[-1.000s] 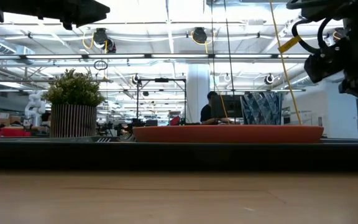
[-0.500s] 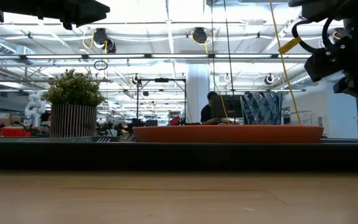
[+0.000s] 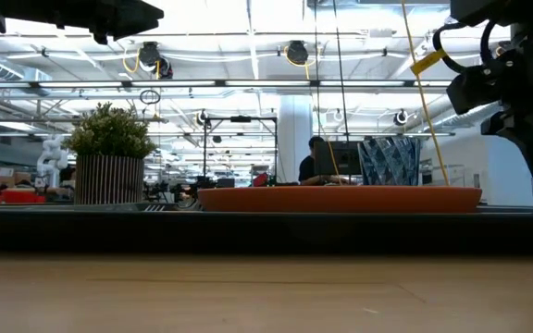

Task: Pick and place plate/cup/fork/spoon on tray
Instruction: Adjust the black table tray

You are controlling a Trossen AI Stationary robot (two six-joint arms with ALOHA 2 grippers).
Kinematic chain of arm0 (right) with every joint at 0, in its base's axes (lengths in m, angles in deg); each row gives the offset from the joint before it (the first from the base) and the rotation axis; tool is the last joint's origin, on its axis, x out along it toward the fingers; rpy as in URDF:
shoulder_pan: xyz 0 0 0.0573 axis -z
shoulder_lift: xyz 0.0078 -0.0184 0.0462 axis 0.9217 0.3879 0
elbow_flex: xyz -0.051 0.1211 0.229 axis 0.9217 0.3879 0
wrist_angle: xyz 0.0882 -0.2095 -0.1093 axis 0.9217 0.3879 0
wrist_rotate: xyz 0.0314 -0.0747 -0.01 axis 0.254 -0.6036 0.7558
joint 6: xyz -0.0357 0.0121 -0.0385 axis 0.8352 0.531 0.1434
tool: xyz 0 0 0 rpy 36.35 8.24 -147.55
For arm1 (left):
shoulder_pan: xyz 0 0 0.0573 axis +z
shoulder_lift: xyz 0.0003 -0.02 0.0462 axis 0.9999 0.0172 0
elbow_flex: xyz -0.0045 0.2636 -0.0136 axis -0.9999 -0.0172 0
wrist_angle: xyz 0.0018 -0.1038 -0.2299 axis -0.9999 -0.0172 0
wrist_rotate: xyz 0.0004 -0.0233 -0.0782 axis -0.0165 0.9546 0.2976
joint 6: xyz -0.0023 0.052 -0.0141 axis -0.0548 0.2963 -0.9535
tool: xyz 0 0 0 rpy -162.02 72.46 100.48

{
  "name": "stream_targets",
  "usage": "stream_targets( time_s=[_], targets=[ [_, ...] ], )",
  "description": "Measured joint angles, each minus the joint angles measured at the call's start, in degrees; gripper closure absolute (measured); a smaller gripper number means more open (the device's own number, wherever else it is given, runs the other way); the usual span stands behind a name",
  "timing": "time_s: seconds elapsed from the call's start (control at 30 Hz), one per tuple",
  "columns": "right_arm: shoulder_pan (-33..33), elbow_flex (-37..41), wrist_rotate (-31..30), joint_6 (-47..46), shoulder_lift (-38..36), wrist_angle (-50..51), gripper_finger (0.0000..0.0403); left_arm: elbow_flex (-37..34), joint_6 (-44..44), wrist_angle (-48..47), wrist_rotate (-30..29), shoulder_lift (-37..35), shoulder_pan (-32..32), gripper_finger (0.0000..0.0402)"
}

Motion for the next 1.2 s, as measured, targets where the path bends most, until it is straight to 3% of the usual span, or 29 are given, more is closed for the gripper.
stream_targets(
  time_s=[0.57, 1.2],
  targets=[
    [-4.0, 2.3, 0.2, 6.1, 0.0, 0.6, 0.0307, 0.0, 0.0, 0.0, 0.0, 0.0, 0.0, 0.0186],
    [-4.0, 7.6, -0.2, 7.1, 0.0, -11.7, 0.0307, 0.0, 0.0, 0.4, 0.0, 0.0, 0.0, 0.0186]
  ],
)
